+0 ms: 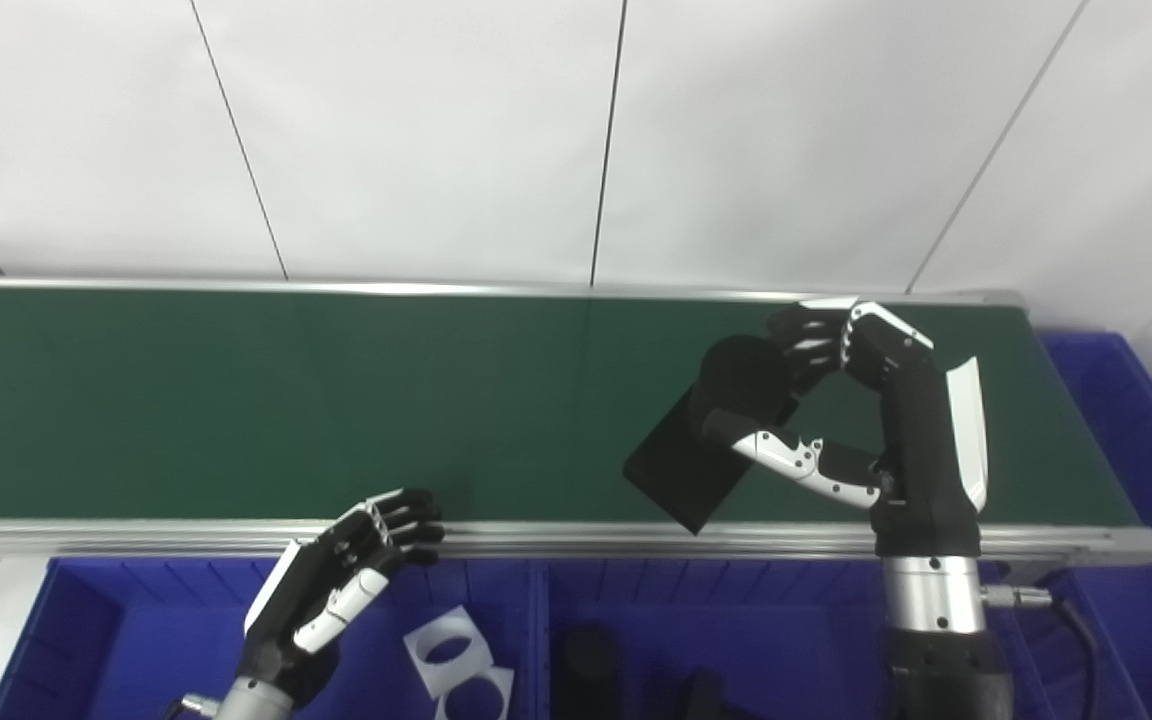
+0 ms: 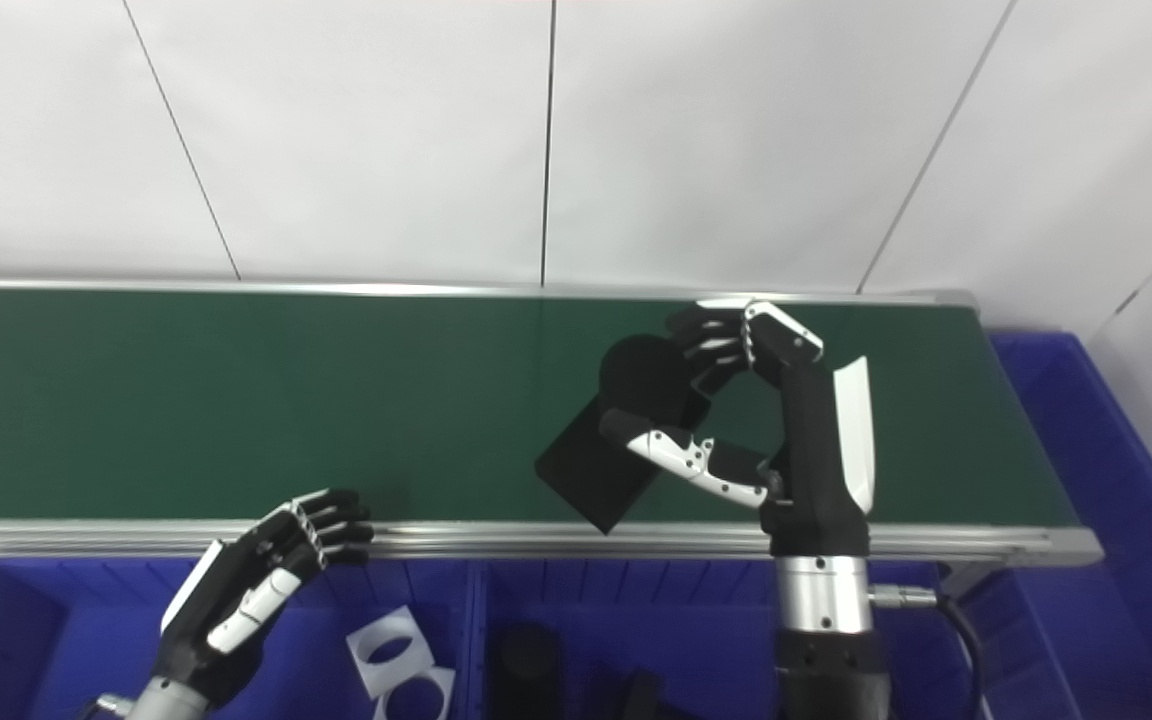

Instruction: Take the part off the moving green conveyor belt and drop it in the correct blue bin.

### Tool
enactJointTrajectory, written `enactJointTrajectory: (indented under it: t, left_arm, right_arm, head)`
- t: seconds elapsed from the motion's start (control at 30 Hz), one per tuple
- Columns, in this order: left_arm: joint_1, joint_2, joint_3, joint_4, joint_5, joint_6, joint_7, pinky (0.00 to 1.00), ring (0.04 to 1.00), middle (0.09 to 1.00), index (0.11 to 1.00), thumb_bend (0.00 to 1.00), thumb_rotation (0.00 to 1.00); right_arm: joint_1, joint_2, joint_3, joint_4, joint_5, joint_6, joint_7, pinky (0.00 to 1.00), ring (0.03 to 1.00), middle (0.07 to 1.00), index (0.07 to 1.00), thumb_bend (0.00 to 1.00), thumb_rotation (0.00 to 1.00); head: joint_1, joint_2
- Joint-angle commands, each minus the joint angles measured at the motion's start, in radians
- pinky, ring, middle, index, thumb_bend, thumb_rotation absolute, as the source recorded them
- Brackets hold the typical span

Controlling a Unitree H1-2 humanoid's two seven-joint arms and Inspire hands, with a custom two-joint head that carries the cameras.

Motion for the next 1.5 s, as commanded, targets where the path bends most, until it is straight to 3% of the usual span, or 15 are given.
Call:
enactJointTrajectory:
  t: [0.0,0.47,0.87,1.47]
  left_arm:
    - [-0.003,0.009,0.009,-0.044,-0.022,0.008,-0.004,0.67,0.722,0.748,0.754,0.76,0.55]
    - [-0.002,0.027,0.024,-0.09,-0.05,0.06,-0.013,0.68,0.723,0.744,0.744,0.79,0.55]
    - [-0.006,0.03,0.034,-0.13,-0.063,0.103,-0.013,0.67,0.708,0.734,0.735,0.8,0.56]
    - [-0.016,0.057,0.051,-0.127,-0.094,0.111,-0.035,0.65,0.704,0.734,0.735,0.81,0.56]
  right_arm:
    - [0.03,0.009,0.006,-0.037,-0.004,-0.061,-0.019,0.33,0.426,0.51,0.549,0.49,0.0]
    - [0.184,0.03,0.037,0.038,-0.032,-0.102,-0.058,0.35,0.438,0.509,0.529,0.5,0.0]
    - [0.173,0.024,0.038,0.137,-0.041,-0.065,-0.055,0.36,0.438,0.503,0.529,0.5,0.0]
    - [0.169,0.004,-0.006,0.202,-0.05,-0.053,-0.071,0.34,0.428,0.496,0.553,0.5,0.0]
  head:
    - [-0.004,0.007]
    - [-0.027,0.067]
    - [-0.057,0.125]
    - [-0.087,0.145]
